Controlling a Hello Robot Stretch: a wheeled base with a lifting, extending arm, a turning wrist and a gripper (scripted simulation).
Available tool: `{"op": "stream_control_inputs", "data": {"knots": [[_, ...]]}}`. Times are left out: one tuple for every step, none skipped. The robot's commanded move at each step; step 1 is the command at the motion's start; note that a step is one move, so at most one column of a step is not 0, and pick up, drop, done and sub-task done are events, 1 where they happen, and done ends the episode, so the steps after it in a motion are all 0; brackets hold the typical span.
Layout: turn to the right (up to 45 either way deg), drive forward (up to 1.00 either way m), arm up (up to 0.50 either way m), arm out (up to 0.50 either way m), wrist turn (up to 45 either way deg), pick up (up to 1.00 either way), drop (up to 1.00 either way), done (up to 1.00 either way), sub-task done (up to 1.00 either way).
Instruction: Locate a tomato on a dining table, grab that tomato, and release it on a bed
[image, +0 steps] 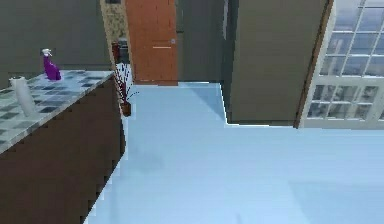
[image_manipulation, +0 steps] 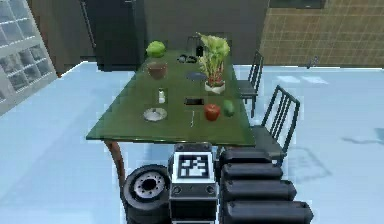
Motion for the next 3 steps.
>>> {"op": "stream_control_inputs", "data": {"knots": [[-3.0,0.0,0.0,0.0,0.0,0.0,0.0,0.0,0.0],[0.0,1.0,0.0,0.0,0.0,0.0,0.0,0.0,0.0],[0.0,1.0,0.0,0.0,0.0,0.0,0.0,0.0,0.0]]}}
